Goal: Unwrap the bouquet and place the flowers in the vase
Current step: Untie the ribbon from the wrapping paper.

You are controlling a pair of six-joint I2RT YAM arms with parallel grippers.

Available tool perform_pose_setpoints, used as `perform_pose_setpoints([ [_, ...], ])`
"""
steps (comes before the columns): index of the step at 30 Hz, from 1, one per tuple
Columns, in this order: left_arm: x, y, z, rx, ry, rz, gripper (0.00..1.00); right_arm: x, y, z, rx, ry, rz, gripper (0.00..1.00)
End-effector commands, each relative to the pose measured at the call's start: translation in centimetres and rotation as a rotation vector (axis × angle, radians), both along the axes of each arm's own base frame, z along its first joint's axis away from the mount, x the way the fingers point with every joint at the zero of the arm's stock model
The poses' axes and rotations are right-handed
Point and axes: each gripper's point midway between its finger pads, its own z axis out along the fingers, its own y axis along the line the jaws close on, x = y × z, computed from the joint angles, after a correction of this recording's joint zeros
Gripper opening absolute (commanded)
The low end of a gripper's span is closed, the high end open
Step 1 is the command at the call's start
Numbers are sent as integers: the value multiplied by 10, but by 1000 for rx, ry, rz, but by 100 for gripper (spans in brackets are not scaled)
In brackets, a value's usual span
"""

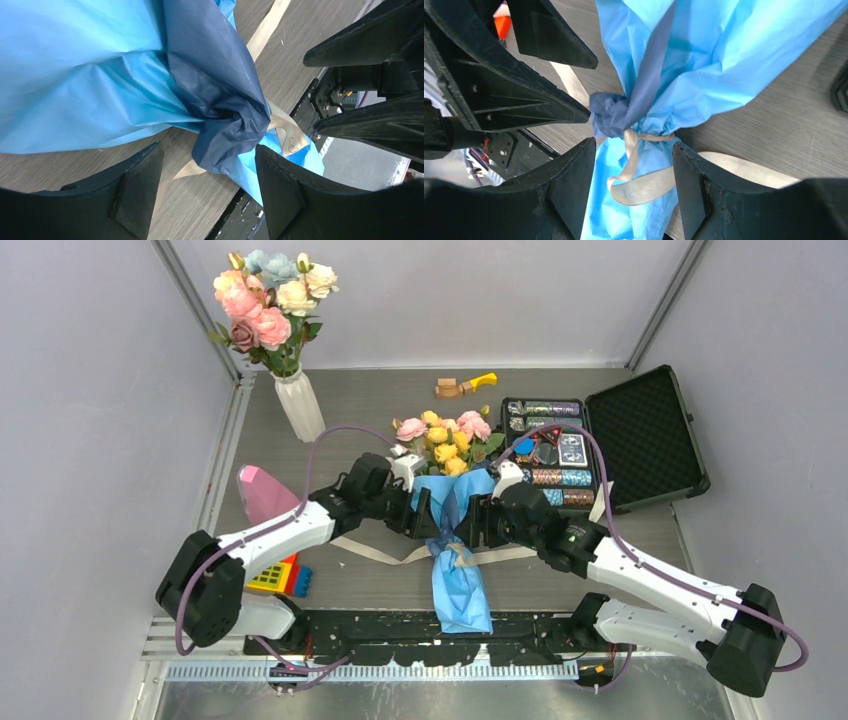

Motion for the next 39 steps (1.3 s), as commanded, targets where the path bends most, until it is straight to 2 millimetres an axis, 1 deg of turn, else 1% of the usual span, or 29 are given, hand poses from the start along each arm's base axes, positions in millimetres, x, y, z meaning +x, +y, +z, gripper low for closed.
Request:
perform_pose_setpoints([
  [1, 0, -23, 7, -63, -26, -43, 71, -4, 5, -1, 35, -17, 36, 63],
  [2, 1, -23, 4, -53, -28, -38, 72, -4, 7, -3, 46, -23, 47, 63],
  [3, 3, -23, 0, -40, -29, -32, 73, -8, 13, -1, 70, -25, 89, 63],
  [4, 6, -22, -4, -25, -28, -22, 72, -13, 15, -7, 67, -15, 120, 63],
  [5, 7, -22, -6, -17, -28, -17, 72, -12, 18, -6, 77, -22, 132, 62],
  [6, 7, -22, -7, -13, -26, -16, 70, -13, 19, -13, 67, -17, 143, 61],
  [7, 7, -22, -8, -11, -22, -17, 68, -13, 21, -13, 73, -23, 151, 60],
  [8, 6, -23, -9, -10, -18, -21, 66, -12, 21, -19, 58, -19, 156, 59],
  [11, 3, -25, -12, -4, -14, -30, 62, -9, 23, -30, 31, -19, 163, 55],
  [16, 1, -26, -18, 10, -7, -30, 53, -3, 24, -38, -7, -22, 172, 49],
  [18, 2, -26, -18, 12, -9, -27, 49, -1, 25, -40, -16, -21, 173, 47],
  [22, 3, -26, -17, 12, -13, -20, 36, 0, 23, -47, -35, -12, 168, 44],
  [24, 4, -26, -16, 11, -16, -17, 29, -1, 22, -50, -40, -6, 167, 41],
  [29, 6, -26, -15, 11, -18, -7, 17, -5, 21, -56, -35, 14, 174, 35],
  [36, 7, -25, -13, 12, -23, 4, 1, -5, 21, -60, -34, 21, 170, 16],
  [37, 8, -24, -14, 19, -21, 14, 0, -5, 22, -60, -32, 23, 171, 15],
  [38, 10, -22, -15, 32, -22, 32, 0, -6, 22, -60, -32, 23, 172, 9],
  [39, 13, -19, -18, 54, -19, 58, 0, -5, 22, -59, -30, 23, 171, 5],
])
